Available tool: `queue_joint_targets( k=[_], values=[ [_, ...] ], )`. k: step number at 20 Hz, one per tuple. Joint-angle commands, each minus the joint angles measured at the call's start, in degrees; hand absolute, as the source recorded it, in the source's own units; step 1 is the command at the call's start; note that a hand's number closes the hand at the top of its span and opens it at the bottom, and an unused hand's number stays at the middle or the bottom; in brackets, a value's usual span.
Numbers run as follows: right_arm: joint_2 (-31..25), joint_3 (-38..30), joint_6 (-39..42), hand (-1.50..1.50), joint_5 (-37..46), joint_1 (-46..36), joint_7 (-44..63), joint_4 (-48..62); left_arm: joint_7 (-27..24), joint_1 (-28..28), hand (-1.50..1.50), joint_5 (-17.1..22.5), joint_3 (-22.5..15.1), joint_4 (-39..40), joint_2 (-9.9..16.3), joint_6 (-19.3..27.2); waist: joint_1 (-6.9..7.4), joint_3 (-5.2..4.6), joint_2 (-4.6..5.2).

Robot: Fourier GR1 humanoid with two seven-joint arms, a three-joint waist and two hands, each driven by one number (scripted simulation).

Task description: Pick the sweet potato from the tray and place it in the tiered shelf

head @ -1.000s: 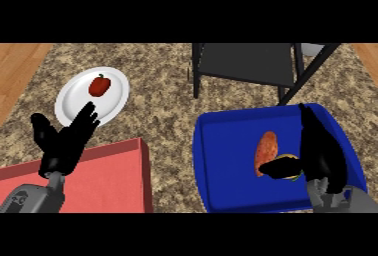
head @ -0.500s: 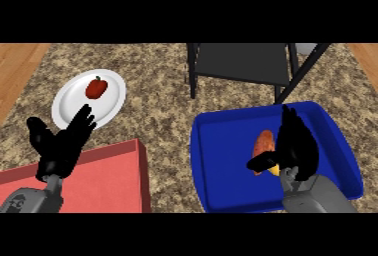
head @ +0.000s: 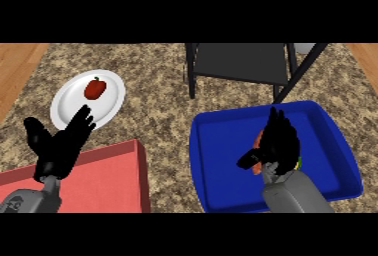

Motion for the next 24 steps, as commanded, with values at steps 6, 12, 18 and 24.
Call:
queue_joint_targets(
  k=[6, 12, 18, 24],
  values=[
    [4.4, -4.6, 1.0, -1.50, 7.6, -0.5, 7.6, 7.0, 0.2, 3.6, 0.00, -1.3, -1.1, 4.3, -2.1, -0.2, -0.13, -0.88, 0.72],
    [6.6, -7.6, 0.1, -1.50, 11.1, -0.5, 3.4, 8.2, 1.3, 3.2, 0.00, -2.4, -0.5, 2.8, -2.4, 0.0, -0.03, -0.83, 0.57],
    [8.4, -9.8, -2.9, -1.50, 13.3, 1.0, -0.9, 11.1, 2.0, 2.6, 0.00, -2.4, 0.8, 3.4, -2.2, -1.7, -0.06, -0.82, 0.56],
    [8.6, -12.2, 5.9, 1.50, 6.7, -0.5, -10.7, 18.8, 3.4, 2.2, 0.00, -2.7, 1.1, 0.7, -1.9, -1.9, 0.70, -0.78, 0.79]
  ],
)
